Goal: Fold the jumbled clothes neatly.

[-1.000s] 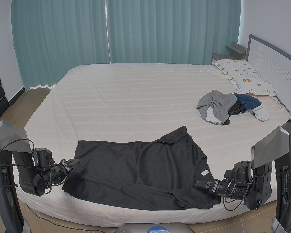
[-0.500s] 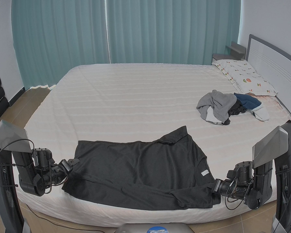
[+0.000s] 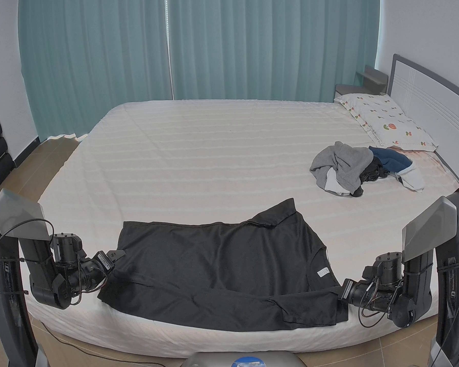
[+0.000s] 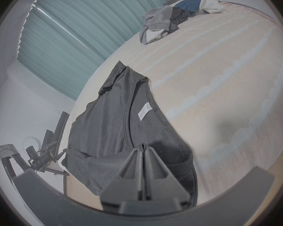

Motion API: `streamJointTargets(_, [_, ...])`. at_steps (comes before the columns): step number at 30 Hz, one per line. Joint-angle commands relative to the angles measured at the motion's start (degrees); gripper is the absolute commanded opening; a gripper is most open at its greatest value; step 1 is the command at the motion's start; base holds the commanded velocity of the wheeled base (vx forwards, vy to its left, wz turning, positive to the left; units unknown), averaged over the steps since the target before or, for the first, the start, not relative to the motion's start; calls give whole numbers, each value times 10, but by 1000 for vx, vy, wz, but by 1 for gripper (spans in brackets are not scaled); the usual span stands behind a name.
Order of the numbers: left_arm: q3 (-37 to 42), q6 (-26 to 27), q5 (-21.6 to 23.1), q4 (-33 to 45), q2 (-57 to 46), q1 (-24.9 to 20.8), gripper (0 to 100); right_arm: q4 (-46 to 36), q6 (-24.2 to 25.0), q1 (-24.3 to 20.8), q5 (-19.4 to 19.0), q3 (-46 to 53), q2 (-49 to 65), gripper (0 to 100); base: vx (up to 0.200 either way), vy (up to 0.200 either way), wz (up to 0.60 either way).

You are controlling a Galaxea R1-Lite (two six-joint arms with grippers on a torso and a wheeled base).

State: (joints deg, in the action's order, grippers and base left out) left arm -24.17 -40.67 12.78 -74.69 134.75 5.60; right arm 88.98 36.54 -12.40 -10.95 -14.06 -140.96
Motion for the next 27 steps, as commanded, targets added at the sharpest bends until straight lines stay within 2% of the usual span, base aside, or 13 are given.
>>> streamJointTargets(1, [0, 0, 1, 0, 0, 0, 100, 8, 0, 0, 0, -1, 0, 100, 0, 0, 0])
streamJointTargets(5, [0, -4, 1, 0, -1, 0, 100, 8, 5, -1, -3, -1, 2, 100, 0, 0, 0])
streamJointTargets(8, [0, -4, 1, 0, -4, 1, 100, 8, 50, 3, -6, -4, 18, 100, 0, 0, 0])
streamJointTargets(13, [0, -6, 1, 0, -14, 1, 100, 8, 123, 26, -40, -17, 43, 100, 0, 0, 0])
streamJointTargets(16, [3, -3, 0, 0, -15, -1, 100, 8, 149, 33, -43, -20, 45, 100, 0, 0, 0])
streamJointTargets(24, [10, -5, 0, -3, -10, 4, 100, 8, 156, 33, -43, -21, 37, 100, 0, 0, 0])
streamJointTargets(27, [10, -6, 1, -3, -10, 8, 100, 8, 155, 33, -43, -20, 37, 100, 0, 200, 0])
